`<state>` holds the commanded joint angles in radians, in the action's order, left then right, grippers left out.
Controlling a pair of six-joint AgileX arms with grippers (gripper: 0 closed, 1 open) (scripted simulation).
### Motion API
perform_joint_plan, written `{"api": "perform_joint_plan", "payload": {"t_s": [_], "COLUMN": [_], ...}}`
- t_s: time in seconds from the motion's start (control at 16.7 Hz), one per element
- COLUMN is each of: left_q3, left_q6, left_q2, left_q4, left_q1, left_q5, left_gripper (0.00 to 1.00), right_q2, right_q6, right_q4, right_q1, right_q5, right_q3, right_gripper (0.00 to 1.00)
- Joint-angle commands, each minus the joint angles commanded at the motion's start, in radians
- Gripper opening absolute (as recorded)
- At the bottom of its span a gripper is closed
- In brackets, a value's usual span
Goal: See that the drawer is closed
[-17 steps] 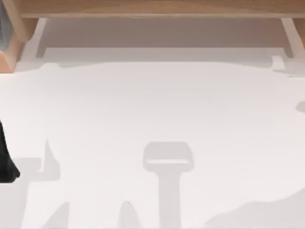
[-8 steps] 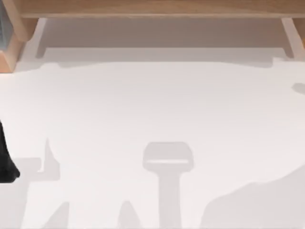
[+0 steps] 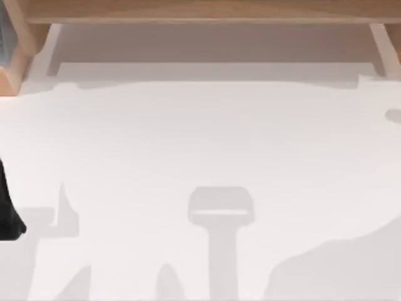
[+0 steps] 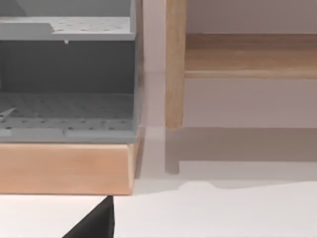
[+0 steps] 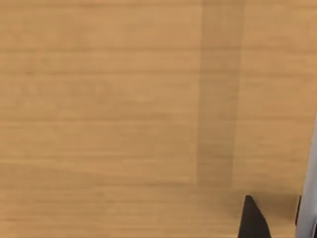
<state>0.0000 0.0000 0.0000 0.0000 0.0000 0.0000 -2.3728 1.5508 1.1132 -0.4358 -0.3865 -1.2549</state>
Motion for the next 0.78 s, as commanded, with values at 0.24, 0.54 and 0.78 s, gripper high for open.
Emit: {"api": "perform_joint_plan", "payload": {"t_s": [0.24,0.54,0.78], "left_q3": [0.0,0.0,0.0], "left_q6": [0.0,0.0,0.0], "left_q2": [0.0,0.0,0.0], "left_q4": [0.0,0.0,0.0], "left_q1": [0.0,0.0,0.0], "left_q5": [0.0,0.0,0.0], "left_gripper": [1.0,1.0,1.0], "right_q2": [0.0,0.0,0.0], "right_q6": [0.0,0.0,0.0], "right_q4": [0.0,0.0,0.0], "right_q1": [0.0,0.0,0.0], "right_q5": [0.0,0.0,0.0], "right_q3": [0.0,0.0,0.0], "right_gripper": [0.75,1.0,1.0]}}
